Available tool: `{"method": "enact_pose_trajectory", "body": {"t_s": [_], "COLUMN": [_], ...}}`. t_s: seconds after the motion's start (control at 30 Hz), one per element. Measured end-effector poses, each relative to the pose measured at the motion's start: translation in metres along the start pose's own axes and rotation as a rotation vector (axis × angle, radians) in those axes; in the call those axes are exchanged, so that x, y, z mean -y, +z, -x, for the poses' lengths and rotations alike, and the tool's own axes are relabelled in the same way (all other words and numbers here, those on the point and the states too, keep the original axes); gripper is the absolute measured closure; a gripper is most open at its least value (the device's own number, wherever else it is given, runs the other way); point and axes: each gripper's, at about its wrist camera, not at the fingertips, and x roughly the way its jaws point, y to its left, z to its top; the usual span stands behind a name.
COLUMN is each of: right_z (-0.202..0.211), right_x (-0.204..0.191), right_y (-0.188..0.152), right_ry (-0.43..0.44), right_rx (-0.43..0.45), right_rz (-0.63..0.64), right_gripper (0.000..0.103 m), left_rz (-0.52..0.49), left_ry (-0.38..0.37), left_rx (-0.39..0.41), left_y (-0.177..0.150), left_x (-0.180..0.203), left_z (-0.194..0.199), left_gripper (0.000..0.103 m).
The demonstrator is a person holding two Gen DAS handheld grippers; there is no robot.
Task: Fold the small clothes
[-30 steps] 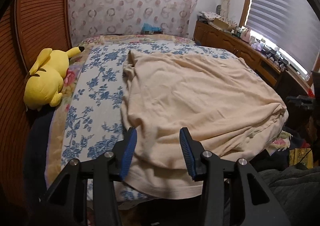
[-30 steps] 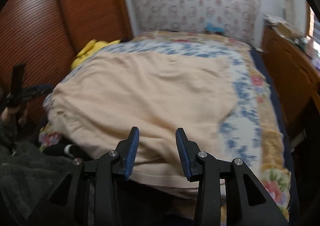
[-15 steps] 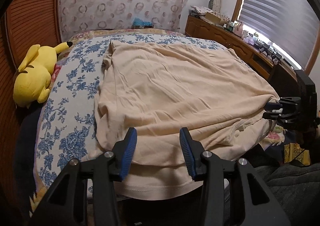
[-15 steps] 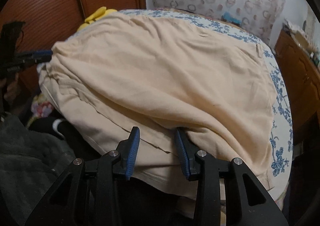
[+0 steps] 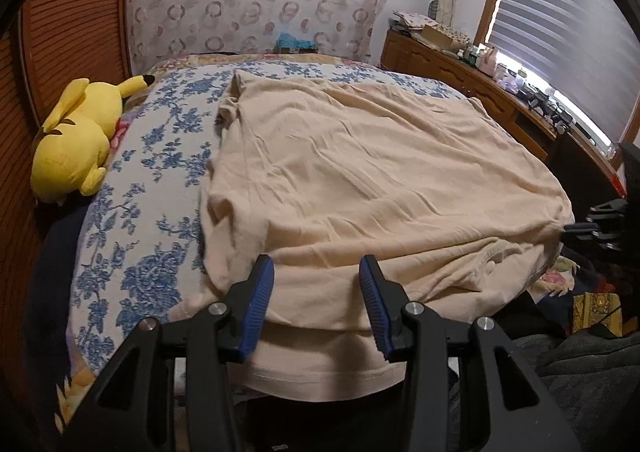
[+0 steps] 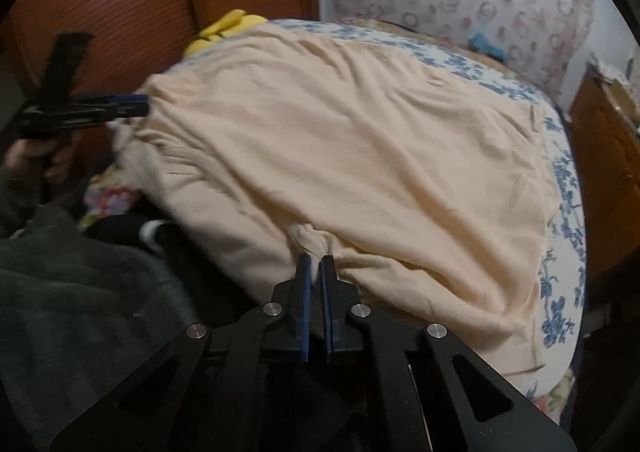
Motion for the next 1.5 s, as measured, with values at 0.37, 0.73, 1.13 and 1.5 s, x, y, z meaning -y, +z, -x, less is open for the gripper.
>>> {"method": "enact_pose_trajectory", "body": {"t_s": [0.37, 0.73, 1.13, 1.5], "right_z": [0.02, 0.009, -0.084, -0.071], "right_x": [-0.005, -0.03, -0.102, -0.116], "right_y": [0.006, 0.044, 0.075, 0.069], "right_ry": [0.013, 0.079, 0.237, 0.315], "right_rx": [0.016, 0.114, 0.017, 0.025], "right_rz": [-0.001, 0.047, 0.195, 0.204], "right_gripper": [0.098, 0.081, 0.081, 0.103], "left_rz": [0.052, 0.04, 0.055, 0.062], "left_ry": [0.053, 0.069, 0.05, 0.092], "left_rx": [0.0, -0.007, 0.007, 0.104], "left_y": [-0.006, -0.006, -0.007, -0.003], "left_x": [-0.022, -0.021, -0.025, -0.025], "left_z": [-0.002, -0.009, -0.006, 0.014], "left_gripper": [0.06, 0.06, 0.06, 0.06]}}
